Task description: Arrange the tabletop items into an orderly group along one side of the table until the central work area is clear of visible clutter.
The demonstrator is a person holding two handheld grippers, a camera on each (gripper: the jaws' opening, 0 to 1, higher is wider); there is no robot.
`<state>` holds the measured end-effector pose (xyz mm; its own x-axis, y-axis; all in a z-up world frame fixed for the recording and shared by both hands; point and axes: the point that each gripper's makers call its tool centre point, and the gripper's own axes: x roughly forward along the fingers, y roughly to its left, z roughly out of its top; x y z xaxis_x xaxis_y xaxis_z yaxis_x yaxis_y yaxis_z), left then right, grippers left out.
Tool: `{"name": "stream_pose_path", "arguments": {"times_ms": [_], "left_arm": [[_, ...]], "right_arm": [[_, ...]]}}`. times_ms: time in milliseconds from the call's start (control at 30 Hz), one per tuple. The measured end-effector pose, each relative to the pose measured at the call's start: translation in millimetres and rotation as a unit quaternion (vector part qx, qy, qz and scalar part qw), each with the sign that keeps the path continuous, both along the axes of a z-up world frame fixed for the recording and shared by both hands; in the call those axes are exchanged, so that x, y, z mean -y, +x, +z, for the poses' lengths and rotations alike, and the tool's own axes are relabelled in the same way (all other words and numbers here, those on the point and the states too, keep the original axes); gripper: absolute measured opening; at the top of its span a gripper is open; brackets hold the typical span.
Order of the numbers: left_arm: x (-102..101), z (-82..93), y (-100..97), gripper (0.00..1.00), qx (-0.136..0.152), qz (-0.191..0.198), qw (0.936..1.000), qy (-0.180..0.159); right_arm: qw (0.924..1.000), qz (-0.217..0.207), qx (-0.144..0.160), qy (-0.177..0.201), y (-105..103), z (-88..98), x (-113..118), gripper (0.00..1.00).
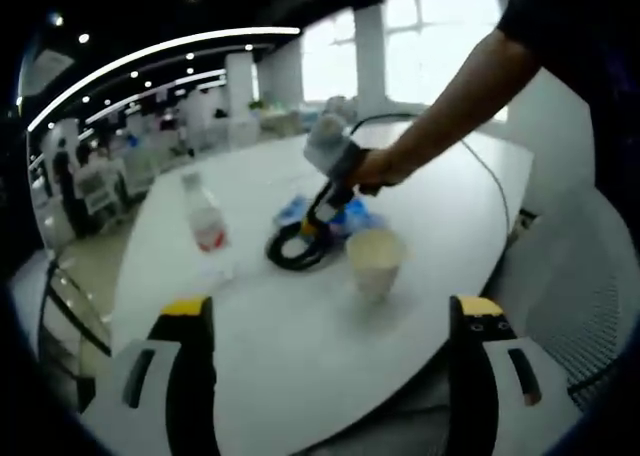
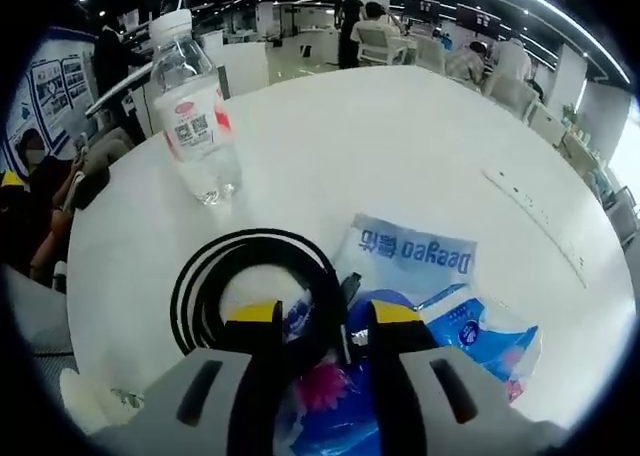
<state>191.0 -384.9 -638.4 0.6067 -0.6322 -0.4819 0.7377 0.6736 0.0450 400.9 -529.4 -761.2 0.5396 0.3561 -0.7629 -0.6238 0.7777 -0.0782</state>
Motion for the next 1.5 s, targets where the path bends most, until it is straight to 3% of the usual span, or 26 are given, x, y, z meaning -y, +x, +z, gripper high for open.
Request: {"name": "stream_pose_path", "arguments": {"times_ms": [367, 833, 1233, 1500], "left_arm": [[-1.2, -1.3, -1.0, 0.93, -0.003, 0.0, 1.0, 0.003], [-3.1, -0.8, 0.6, 0.92, -0.003, 0.001, 1.0, 0.004], [-0.1, 0.0, 0.5, 0.92, 0.0, -0.002, 1.0, 0.003], [1.8, 1.6, 0.6, 0.92, 0.007, -0.005, 1.0, 0.001]], "right_arm": [[0.9991, 0.015, 0.015, -0.036, 0.6, -3.5, -9.6, 0.17], [0.9982, 0.012, 0.037, -0.046, 5.6, 3.8, -9.2, 0.11], [0.9984, 0.012, 0.043, -0.035, 1.0, 18.3, -8.9, 0.09], [0.9977, 0.002, 0.068, 0.0, -9.7, 50.9, -10.3, 0.09]]}}
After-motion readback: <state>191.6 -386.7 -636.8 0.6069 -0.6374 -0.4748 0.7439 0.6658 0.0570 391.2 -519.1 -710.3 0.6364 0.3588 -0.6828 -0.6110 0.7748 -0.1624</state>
